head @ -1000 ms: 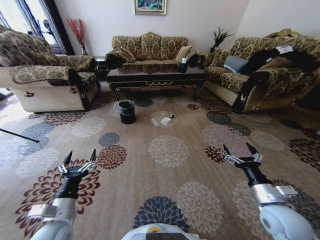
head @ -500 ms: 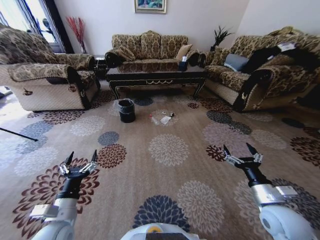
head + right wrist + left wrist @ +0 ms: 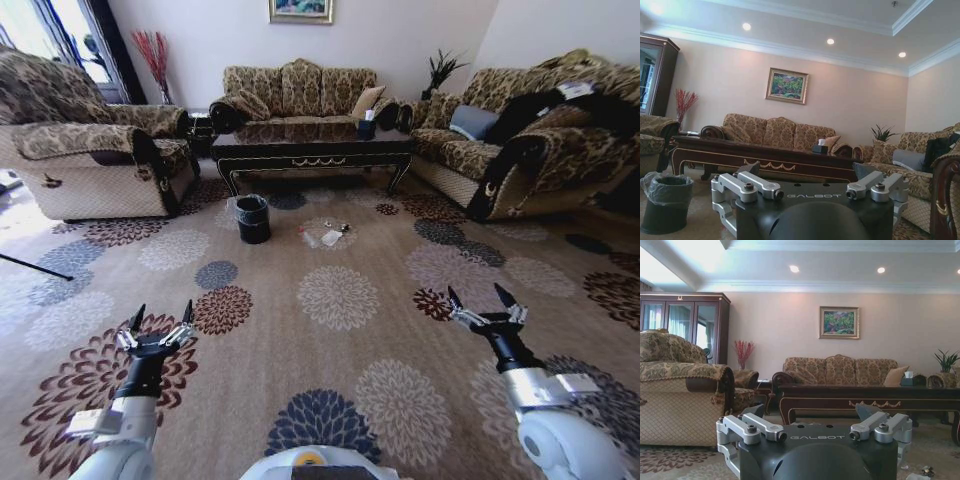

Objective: Move to the front of the table and pick up the trash from the floor, then place it into the trash bin.

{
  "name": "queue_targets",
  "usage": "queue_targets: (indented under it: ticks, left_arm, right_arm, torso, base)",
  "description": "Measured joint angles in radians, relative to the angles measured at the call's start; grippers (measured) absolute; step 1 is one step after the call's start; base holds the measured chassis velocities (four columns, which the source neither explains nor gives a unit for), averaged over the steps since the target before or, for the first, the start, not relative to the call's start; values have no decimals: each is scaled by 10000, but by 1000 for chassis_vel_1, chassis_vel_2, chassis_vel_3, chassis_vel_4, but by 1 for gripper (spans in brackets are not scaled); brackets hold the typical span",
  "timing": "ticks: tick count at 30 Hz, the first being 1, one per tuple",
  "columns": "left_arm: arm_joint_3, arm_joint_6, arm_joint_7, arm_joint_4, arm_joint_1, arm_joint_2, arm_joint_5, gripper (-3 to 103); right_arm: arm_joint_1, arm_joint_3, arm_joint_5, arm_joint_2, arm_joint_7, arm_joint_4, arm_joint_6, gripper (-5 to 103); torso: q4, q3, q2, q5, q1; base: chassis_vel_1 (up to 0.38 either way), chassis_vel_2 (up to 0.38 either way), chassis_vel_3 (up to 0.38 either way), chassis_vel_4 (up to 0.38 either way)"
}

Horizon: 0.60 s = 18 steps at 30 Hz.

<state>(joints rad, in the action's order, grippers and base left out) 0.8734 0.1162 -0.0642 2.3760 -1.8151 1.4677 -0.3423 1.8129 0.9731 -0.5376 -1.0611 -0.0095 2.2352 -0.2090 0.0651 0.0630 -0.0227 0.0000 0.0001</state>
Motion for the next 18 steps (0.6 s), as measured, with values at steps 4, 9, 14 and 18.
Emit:
queue_targets:
  ticks: [4, 9, 14, 18]
  left_arm:
    - [105, -110, 20, 152, -29, -9, 0, 100]
    - [207, -174, 193, 227, -113, -8, 102, 100]
    - [434, -202, 275, 271, -165, -55, 99, 100]
    - [530, -234, 285, 404, -161, -55, 18, 100]
  right_arm:
    - [-24, -32, 69, -101, -55, -116, -87, 100]
    - [-40, -78, 99, -181, -83, -194, -86, 100]
    - [-114, -133, 111, -215, -92, -205, -21, 100]
    - [-121, -99, 113, -220, -75, -197, 1, 100]
  torso:
    - [1, 16, -20, 0, 0]
    - [0, 29, -38, 0, -1]
    - [0, 43, -55, 0, -1]
    - [0, 54, -70, 0, -2]
  base:
    - [0, 0, 0, 0]
    - [0, 0, 0, 0]
    - [0, 0, 0, 0]
    - [-19, 10, 10, -18]
